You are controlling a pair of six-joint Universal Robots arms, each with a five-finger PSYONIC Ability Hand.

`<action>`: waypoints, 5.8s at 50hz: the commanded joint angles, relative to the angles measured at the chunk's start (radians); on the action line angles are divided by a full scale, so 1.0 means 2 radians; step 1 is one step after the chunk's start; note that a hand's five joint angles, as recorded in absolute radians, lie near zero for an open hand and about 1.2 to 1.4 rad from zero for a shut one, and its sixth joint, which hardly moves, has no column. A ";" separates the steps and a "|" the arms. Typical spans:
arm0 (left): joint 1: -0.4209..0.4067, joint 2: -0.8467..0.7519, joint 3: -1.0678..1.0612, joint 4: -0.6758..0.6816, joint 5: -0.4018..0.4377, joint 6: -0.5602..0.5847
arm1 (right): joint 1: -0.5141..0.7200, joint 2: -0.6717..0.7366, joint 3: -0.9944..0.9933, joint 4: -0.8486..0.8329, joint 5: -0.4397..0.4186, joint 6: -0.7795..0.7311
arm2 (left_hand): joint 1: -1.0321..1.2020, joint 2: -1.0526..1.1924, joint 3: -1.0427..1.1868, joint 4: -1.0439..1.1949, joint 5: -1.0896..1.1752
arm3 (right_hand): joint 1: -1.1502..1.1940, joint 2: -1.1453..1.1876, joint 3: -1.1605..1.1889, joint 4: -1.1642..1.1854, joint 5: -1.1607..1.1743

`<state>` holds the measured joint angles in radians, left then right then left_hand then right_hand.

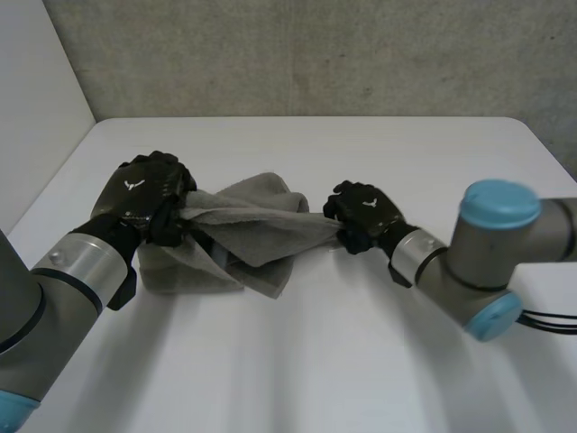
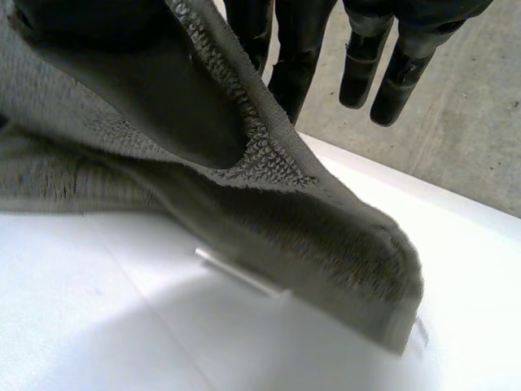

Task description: Fold the towel.

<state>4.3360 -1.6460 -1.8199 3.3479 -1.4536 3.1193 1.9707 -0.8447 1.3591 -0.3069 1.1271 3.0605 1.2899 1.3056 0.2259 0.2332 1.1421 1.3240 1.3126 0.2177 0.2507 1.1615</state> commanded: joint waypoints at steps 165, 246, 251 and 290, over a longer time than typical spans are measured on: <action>0.146 -0.005 -0.040 0.062 0.072 0.247 | -0.141 -0.147 0.170 0.107 -0.028 -0.106 | 0.053 0.045 -0.026 -0.029 0.040 | -0.194 -0.188 -0.022 -0.038 -0.200; 0.115 -0.154 0.367 0.116 0.101 0.175 | -0.103 -0.105 -0.318 0.115 0.028 -0.089 | 0.053 0.045 -0.026 -0.029 0.040 | 0.036 0.042 -0.022 -0.038 0.030; 0.117 -0.123 0.310 0.123 0.106 0.156 | -0.108 -0.170 -0.239 0.095 0.011 -0.085 | 0.053 0.045 -0.026 -0.029 0.040 | 0.036 0.042 -0.022 -0.038 0.030; 0.237 0.123 -0.090 0.042 0.276 0.153 | -0.304 -0.381 0.154 0.187 -0.231 -0.123 | 0.053 0.045 -0.026 -0.029 0.040 | 0.036 0.042 -0.022 -0.038 0.030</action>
<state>4.8036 -1.3269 -2.0580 3.4279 -0.9349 3.4267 1.3553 -1.6967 1.7162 0.0483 0.6740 2.8174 1.2931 1.3498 0.2259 0.2332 1.1363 1.3226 1.3414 0.2177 0.2507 1.1633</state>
